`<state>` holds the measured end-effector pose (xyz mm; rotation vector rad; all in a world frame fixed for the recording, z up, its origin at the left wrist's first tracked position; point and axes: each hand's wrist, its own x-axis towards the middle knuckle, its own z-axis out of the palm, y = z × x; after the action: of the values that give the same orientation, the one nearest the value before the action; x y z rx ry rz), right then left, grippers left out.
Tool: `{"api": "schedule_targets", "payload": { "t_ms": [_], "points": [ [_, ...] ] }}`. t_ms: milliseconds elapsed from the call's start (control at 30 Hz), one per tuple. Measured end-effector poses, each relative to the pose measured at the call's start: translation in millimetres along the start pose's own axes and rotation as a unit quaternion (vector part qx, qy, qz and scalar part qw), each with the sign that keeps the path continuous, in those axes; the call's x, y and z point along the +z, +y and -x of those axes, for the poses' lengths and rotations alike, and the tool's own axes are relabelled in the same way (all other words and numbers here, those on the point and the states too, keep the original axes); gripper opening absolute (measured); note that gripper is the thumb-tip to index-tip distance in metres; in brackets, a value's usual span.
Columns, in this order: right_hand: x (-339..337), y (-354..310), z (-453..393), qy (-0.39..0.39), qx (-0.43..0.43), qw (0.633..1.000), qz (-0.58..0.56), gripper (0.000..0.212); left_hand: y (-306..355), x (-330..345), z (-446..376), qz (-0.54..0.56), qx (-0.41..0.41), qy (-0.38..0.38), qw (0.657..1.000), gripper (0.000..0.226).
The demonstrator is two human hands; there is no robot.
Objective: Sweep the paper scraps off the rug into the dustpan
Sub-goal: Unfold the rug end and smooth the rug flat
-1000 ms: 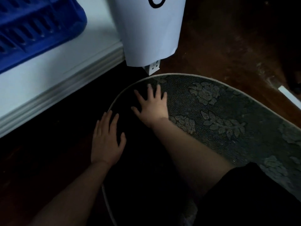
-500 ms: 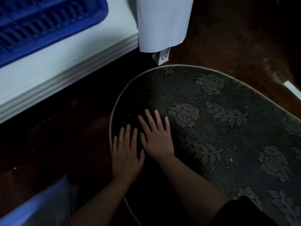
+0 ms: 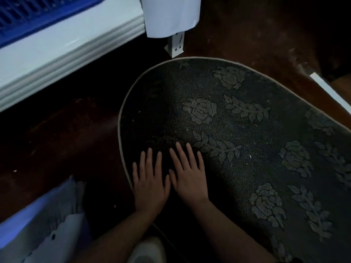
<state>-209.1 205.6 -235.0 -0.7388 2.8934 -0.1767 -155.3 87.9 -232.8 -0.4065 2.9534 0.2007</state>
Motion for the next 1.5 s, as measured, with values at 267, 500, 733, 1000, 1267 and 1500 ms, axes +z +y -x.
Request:
{"api": "schedule_targets", "payload": {
  "t_ms": [267, 500, 733, 1000, 1267, 1500],
  "points": [
    [0, -2, 11, -0.039, 0.007, 0.999, -0.002, 0.062, -19, 1, -6, -0.069, 0.150, -0.005, 0.986, 0.075],
    [-21, 26, 35, -0.090, -0.009, 0.996, 0.007, 0.060, 17, -5, 14, -0.039, 0.109, -0.074, 0.990, 0.077],
    [-37, 82, 110, -0.163, 0.080, 0.982, 0.046, 0.072, 52, 4, 53, -0.082, 0.324, -0.139, 0.932, 0.111],
    [-64, 88, 103, -0.238, 0.046, 0.970, 0.015, 0.071, 67, -10, 42, -0.107, 0.325, -0.144, 0.928, 0.079],
    [-133, 137, 127, -0.291, 0.178, 0.940, 0.027, 0.045, 161, -70, 9, -0.115, 0.206, -0.235, 0.943, 0.070],
    [-230, 201, 173, -0.214, 0.246, 0.942, 0.083, 0.042, 268, -156, 11, -0.187, 0.224, -0.283, 0.914, 0.068]
  ]
}}
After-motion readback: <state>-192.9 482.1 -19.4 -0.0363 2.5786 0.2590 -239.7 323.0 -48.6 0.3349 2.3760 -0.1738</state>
